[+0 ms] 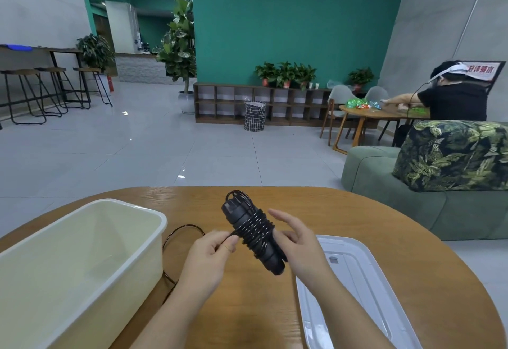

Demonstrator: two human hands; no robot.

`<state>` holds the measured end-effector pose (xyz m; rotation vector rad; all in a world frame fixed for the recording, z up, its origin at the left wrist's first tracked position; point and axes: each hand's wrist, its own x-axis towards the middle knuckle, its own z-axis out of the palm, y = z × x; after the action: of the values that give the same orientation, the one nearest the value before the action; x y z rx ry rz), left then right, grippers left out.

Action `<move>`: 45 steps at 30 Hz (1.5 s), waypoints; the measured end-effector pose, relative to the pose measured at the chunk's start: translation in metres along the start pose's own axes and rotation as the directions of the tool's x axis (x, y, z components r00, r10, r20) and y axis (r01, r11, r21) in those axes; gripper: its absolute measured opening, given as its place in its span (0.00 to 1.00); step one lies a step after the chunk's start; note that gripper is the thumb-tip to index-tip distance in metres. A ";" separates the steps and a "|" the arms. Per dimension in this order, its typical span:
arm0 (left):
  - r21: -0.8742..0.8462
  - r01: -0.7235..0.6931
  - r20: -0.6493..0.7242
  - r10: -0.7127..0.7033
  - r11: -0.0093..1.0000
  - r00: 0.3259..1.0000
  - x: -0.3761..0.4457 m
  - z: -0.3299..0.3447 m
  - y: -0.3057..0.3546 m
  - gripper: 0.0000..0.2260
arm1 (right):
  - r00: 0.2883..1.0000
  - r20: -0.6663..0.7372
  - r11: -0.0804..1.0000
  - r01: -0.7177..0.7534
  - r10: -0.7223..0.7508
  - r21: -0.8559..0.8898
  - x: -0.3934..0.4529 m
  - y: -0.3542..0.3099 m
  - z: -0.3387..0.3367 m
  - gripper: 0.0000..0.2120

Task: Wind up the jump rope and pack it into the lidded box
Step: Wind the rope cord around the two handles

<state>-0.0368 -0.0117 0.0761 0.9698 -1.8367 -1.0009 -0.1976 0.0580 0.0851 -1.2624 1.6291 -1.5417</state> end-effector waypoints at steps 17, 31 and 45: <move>0.092 -0.071 0.138 0.058 0.993 0.989 -0.008 0.004 -0.002 0.09 | 0.984 0.014 0.929 -0.162 0.177 -0.334 -0.002 0.014 0.011 0.28; 0.217 -0.078 0.115 0.054 0.973 0.992 -0.003 -0.015 -0.010 0.15 | 0.852 0.282 0.721 -0.523 0.440 0.455 0.001 -0.004 -0.010 0.14; 0.101 -0.097 0.123 0.084 0.990 0.989 0.000 -0.013 -0.004 0.11 | 0.806 0.481 0.650 -0.575 0.345 0.498 -0.005 -0.011 -0.007 0.20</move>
<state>-0.0244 -0.0163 0.0769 0.8974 -2.0326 -0.9301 -0.1988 0.0663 0.0964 -0.6130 0.9615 -1.2640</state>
